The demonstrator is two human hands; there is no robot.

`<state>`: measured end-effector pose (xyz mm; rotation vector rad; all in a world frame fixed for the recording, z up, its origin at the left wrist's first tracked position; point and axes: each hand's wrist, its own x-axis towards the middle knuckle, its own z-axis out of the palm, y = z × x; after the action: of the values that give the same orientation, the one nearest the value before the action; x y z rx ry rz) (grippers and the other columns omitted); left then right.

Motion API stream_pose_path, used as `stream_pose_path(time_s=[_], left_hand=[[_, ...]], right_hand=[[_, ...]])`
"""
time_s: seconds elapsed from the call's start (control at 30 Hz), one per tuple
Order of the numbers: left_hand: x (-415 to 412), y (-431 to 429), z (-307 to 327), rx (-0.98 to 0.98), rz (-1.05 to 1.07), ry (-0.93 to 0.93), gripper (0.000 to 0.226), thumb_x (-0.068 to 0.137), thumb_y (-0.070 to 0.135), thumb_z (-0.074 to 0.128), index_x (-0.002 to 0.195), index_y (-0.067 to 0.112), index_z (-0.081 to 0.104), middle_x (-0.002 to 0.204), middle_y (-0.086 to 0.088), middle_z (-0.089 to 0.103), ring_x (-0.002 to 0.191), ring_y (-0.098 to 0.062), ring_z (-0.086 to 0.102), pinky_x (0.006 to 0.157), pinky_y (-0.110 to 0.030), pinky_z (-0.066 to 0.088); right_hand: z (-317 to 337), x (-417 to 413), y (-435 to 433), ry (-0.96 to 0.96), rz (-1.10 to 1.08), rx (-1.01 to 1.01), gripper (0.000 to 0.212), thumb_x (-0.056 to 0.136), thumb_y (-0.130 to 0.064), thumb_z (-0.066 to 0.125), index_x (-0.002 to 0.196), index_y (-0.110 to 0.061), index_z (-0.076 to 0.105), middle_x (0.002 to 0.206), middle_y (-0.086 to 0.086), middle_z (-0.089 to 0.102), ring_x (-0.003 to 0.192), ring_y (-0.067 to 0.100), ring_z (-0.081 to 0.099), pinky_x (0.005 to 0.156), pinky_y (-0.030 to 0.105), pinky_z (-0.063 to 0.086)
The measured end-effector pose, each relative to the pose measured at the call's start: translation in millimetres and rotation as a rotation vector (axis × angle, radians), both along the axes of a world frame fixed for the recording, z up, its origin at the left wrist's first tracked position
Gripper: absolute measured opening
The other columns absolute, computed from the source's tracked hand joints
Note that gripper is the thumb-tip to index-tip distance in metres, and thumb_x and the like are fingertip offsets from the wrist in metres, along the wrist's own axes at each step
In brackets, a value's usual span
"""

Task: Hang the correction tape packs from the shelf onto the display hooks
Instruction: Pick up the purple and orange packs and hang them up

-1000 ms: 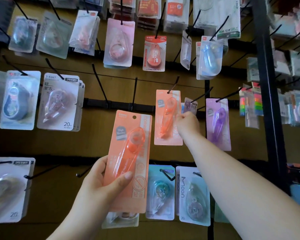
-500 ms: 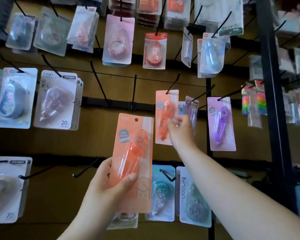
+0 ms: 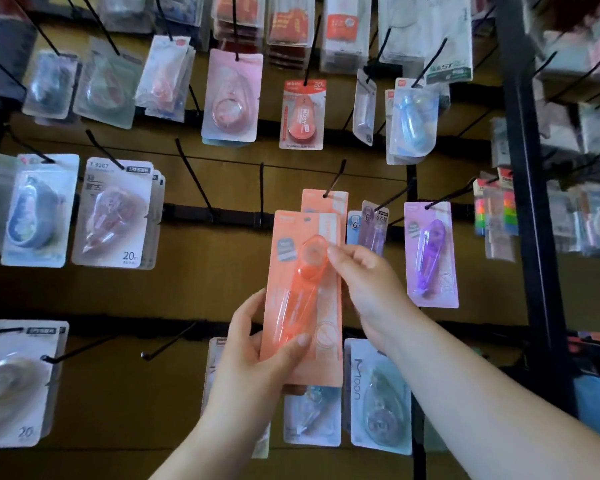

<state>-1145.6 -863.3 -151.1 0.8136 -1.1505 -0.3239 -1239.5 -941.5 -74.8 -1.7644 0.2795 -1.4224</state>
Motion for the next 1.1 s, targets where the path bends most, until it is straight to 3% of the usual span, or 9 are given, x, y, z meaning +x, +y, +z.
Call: stream_pose_path(time_s=[0.1,0.2,0.33,0.47,0.6,0.7,0.9,1.1], left_hand=[[-6.3,-5.9,2.0,-0.024,0.037,-0.024,0.057,0.078,0.017,0.064,0.114,0.045,0.032,0.099,0.001,0.064,0.083,-0.018,0.068,0.051,-0.024,0.056],[-13.3,-14.6,12.0,-0.030,0.048,-0.120,0.047,0.085,0.014,0.059,0.103,0.050,0.035,0.097,0.011,0.061,0.077,-0.010,0.068,0.050,-0.022,0.056],[-17.5,-24.6,42.6,-0.063,0.047,-0.148,0.039,0.087,0.016,0.057,0.105,0.046,0.038,0.096,0.013,0.061,0.074,-0.009,0.067,0.052,-0.024,0.058],[-19.4,-31.0,67.0,-0.062,0.049,-0.162,0.040,0.088,0.019,0.056,0.113,0.043,0.035,0.097,0.015,0.058,0.082,-0.008,0.063,0.051,-0.023,0.058],[-21.7,-30.4,78.0,-0.027,0.078,-0.199,0.068,0.088,0.020,0.056,0.143,0.034,0.019,0.115,0.005,0.055,0.073,-0.005,0.062,0.045,-0.022,0.056],[-23.2,-28.8,81.0,-0.007,0.095,-0.224,0.070,0.088,0.021,0.055,0.144,0.034,0.015,0.110,0.006,0.053,0.061,-0.002,0.062,0.044,-0.023,0.055],[-26.1,-30.6,79.7,0.009,0.100,-0.204,0.067,0.088,0.021,0.055,0.143,0.034,0.018,0.116,0.004,0.053,0.075,-0.007,0.061,0.051,-0.027,0.057],[-26.6,-33.5,81.0,0.020,0.081,-0.186,0.064,0.090,0.020,0.054,0.142,0.034,0.019,0.114,0.004,0.052,0.070,-0.014,0.065,0.053,-0.029,0.057]], right_hand=[[4.8,-3.3,-4.0,-0.069,-0.048,0.021,0.017,0.092,-0.023,0.050,0.076,-0.023,0.055,0.084,-0.005,0.061,0.085,0.013,0.058,0.080,0.027,0.048],[15.5,-6.0,-5.7,-0.120,-0.126,0.039,0.019,0.095,-0.019,0.044,0.080,-0.021,0.055,0.082,-0.003,0.060,0.085,0.017,0.059,0.072,0.027,0.050],[31.6,-9.7,-8.7,-0.050,-0.270,-0.031,0.028,0.092,-0.008,0.038,0.109,-0.022,0.056,0.102,0.004,0.063,0.099,0.024,0.062,0.089,0.042,0.053],[44.6,-9.8,-8.2,-0.022,-0.310,-0.124,0.039,0.092,-0.011,0.044,0.130,-0.022,0.042,0.119,-0.001,0.056,0.099,0.018,0.058,0.075,0.032,0.054],[53.0,-13.0,-6.8,-0.054,-0.320,-0.149,0.041,0.093,-0.010,0.042,0.130,-0.027,0.040,0.124,0.005,0.058,0.105,0.025,0.060,0.086,0.044,0.054],[52.4,-17.2,-8.0,-0.037,-0.313,-0.133,0.040,0.093,-0.010,0.042,0.129,-0.027,0.040,0.123,0.004,0.058,0.103,0.026,0.061,0.082,0.043,0.055],[53.9,-20.8,-11.2,-0.003,-0.326,-0.140,0.041,0.094,-0.010,0.043,0.132,-0.025,0.038,0.121,0.003,0.055,0.098,0.019,0.056,0.079,0.034,0.052],[58.1,-18.4,-16.2,0.043,-0.330,-0.103,0.037,0.093,-0.014,0.043,0.127,-0.028,0.041,0.123,0.002,0.056,0.106,0.026,0.060,0.087,0.048,0.053]])
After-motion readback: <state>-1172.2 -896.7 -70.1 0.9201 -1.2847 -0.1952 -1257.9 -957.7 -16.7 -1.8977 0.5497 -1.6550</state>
